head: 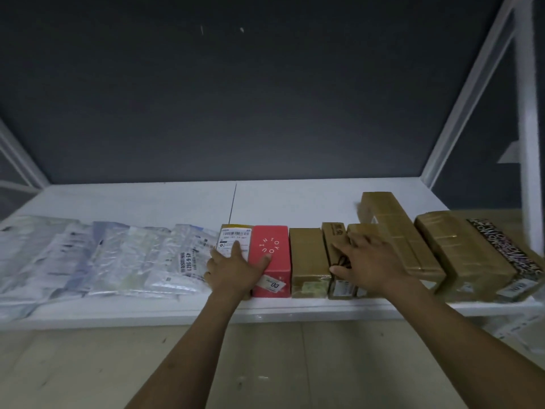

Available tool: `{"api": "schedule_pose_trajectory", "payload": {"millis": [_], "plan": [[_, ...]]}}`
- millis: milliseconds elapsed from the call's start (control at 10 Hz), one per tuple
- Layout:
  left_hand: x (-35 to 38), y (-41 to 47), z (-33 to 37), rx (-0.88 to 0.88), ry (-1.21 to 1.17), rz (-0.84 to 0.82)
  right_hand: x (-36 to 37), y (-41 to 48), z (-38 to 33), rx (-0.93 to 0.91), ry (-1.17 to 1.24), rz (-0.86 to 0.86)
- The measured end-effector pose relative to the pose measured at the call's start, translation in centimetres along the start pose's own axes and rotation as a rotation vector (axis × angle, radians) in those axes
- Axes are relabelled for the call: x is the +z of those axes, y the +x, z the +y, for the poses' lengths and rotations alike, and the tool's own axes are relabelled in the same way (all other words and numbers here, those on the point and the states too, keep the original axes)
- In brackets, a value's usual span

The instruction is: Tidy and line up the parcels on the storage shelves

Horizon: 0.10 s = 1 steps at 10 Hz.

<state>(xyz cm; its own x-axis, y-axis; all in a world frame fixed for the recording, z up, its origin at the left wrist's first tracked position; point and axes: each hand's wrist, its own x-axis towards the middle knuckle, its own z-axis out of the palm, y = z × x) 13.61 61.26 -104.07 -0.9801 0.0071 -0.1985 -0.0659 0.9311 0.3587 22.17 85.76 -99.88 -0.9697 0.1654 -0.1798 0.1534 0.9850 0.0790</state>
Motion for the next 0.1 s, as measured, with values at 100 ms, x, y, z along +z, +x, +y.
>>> {"api": "schedule_pose_trajectory", "payload": {"millis": [100], "plan": [[0.10, 0.12, -0.33, 0.015, -0.040, -0.021, -0.08, 0.88, -1.30, 0.041, -0.020, -0.005]]}}
